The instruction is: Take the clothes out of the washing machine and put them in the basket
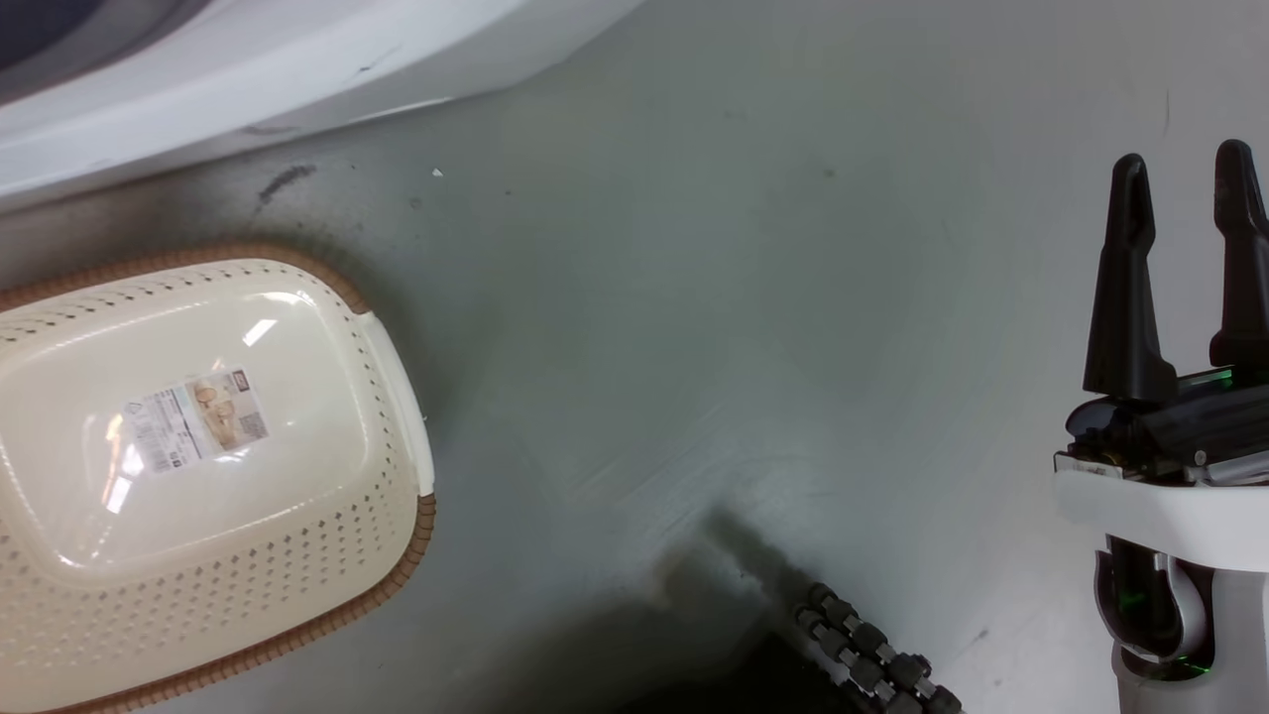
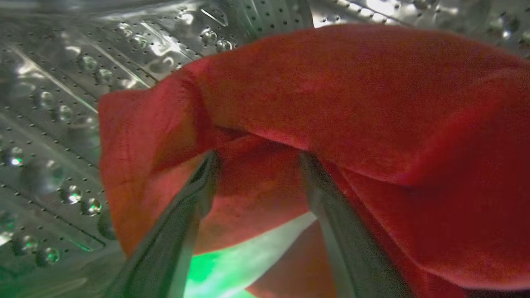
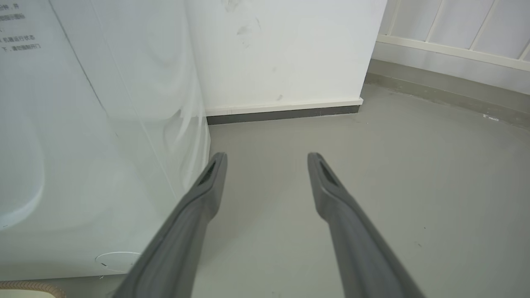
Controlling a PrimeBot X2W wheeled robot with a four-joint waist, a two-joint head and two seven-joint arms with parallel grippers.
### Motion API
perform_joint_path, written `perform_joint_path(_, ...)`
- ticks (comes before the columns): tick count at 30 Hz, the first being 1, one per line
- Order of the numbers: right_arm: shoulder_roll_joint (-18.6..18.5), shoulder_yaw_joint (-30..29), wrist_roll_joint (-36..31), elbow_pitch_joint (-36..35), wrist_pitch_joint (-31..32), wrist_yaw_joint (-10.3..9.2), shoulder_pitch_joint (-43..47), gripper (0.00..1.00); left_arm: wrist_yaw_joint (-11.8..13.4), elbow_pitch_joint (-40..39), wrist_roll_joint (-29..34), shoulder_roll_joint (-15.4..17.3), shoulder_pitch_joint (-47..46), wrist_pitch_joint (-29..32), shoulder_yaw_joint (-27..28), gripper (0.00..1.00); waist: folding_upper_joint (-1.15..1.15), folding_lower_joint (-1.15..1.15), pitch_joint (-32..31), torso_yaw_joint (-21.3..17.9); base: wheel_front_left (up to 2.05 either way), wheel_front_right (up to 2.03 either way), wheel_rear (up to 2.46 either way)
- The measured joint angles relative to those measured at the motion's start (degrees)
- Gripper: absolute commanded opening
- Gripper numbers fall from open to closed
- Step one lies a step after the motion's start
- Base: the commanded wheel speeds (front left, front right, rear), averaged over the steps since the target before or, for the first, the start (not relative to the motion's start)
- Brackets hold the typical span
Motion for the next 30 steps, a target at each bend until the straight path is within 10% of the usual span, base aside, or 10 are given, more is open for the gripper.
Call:
perform_joint_path(15,0.00,0.87,1.78,-0.53,0.00,0.00,-0.66,1.00,0.41,3.09,2.00,1.42,-4.32,2.07,-2.74,1.00,0.00,0.00,4.50,-2.05,0.00,0.00,0.00)
perform_joint_path(17,0.01,0.83,1.79,-0.53,0.00,0.00,-0.69,1.00,0.33,3.53,2.30,1.54,-4.57,1.87,-3.32,0.00,0.00,0.00,4.60,-2.03,0.00,0.00,0.00)
perform_joint_path(30,0.01,0.27,-0.12,-0.13,0.00,0.00,-1.24,1.00,-0.34,6.78,-1.10,0.42,-0.88,-11.85,-4.23,0.00,0.00,-0.01,0.35,-0.30,0.00,0.00,0.00)
